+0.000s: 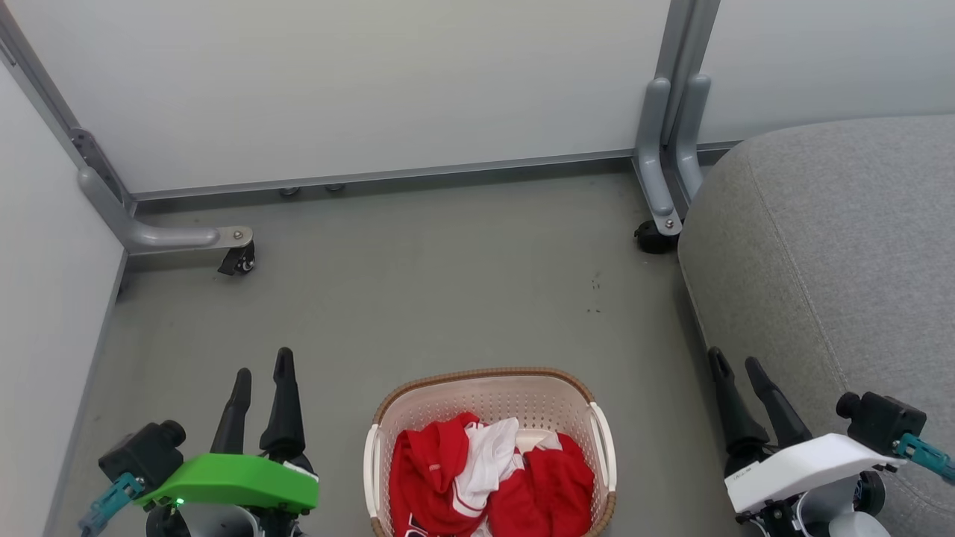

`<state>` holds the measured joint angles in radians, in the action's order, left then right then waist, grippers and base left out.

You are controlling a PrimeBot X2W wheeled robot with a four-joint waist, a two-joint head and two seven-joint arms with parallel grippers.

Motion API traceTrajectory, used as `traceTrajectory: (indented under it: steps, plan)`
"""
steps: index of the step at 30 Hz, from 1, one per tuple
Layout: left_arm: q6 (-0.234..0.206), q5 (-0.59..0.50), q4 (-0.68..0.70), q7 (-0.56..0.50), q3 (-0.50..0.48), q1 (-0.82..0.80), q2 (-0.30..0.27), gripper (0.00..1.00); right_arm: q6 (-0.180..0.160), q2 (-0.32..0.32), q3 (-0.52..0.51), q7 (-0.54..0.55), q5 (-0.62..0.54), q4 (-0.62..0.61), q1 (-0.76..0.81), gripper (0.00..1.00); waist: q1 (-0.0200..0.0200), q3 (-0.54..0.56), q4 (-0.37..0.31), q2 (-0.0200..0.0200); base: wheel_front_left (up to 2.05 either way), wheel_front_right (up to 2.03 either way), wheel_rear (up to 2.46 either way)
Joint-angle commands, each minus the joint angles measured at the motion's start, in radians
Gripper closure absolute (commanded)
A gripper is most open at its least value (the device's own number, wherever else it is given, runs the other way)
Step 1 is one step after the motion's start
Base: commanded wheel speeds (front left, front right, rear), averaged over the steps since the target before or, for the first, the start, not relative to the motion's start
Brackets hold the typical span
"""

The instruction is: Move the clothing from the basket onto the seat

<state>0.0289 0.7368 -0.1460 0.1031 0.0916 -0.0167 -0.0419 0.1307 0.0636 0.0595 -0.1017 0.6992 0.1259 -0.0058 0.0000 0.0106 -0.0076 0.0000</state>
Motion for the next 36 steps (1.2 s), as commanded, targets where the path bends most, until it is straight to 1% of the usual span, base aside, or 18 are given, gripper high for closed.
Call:
traceTrajectory:
  steps: [1, 10, 36]
  plan:
    - [-0.005, -0.032, 0.014, 0.01, 0.003, 0.001, -0.007, 0.0, 0.0, 0.01, 0.008, -0.011, -0.031, -0.017, 0.001, 0.0, 0.0, 0.0, -0.001, 0.0, 0.0, 0.0, 0.0]
    - [-0.006, -0.135, 0.028, 0.035, 0.021, 0.01, -0.008, 0.0, 0.0, 0.013, 0.029, -0.036, -0.13, -0.033, 0.008, 0.0, 0.0, 0.004, -0.003, 0.0, 0.0, 0.0, 0.0]
    - [0.01, -0.359, 0.029, 0.097, 0.058, 0.028, -0.01, 0.0, 0.0, -0.001, 0.031, -0.099, -0.331, -0.076, 0.035, 0.0, 0.0, 0.011, -0.001, 0.0, 0.0, 0.0, 0.0]
